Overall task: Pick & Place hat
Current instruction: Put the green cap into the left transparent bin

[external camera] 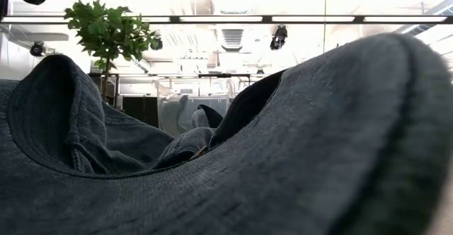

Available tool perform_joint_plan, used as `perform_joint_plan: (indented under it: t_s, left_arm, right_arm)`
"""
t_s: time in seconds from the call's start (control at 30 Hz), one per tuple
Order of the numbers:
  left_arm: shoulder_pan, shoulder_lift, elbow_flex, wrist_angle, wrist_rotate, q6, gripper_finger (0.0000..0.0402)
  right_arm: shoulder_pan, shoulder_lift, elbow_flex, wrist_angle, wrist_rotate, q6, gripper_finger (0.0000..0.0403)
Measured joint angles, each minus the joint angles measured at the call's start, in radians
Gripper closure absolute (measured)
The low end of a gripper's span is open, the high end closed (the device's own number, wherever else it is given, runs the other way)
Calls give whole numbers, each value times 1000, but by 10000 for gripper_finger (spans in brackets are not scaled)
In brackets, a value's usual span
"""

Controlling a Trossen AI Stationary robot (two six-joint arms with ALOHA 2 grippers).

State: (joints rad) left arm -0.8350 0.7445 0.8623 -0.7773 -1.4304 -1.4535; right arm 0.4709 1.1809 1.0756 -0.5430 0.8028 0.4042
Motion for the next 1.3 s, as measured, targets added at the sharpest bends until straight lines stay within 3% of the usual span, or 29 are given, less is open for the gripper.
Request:
perform_joint_plan:
  t_s: [0.23,0.5,0.7,0.8,0.97,1.3]
  left_arm:
    - [0,-21,0,45,-41,-268,397]
    - [0,-21,0,186,29,-231,398]
    - [0,-20,0,407,95,-16,398]
    - [1,-17,0,559,134,146,398]
    - [2,-5,0,822,204,436,398]
    - [2,-4,1,1246,465,903,398]
  right_arm:
    - [-8,-19,-17,-2,-54,-29,318]
    - [-66,-143,-133,20,-299,-77,342]
    - [-133,-268,-292,231,-593,-170,357]
    - [-167,-329,-385,354,-688,-179,363]
    - [-192,-413,-502,457,-699,-172,367]
    - [-195,-504,-600,535,-718,-165,367]
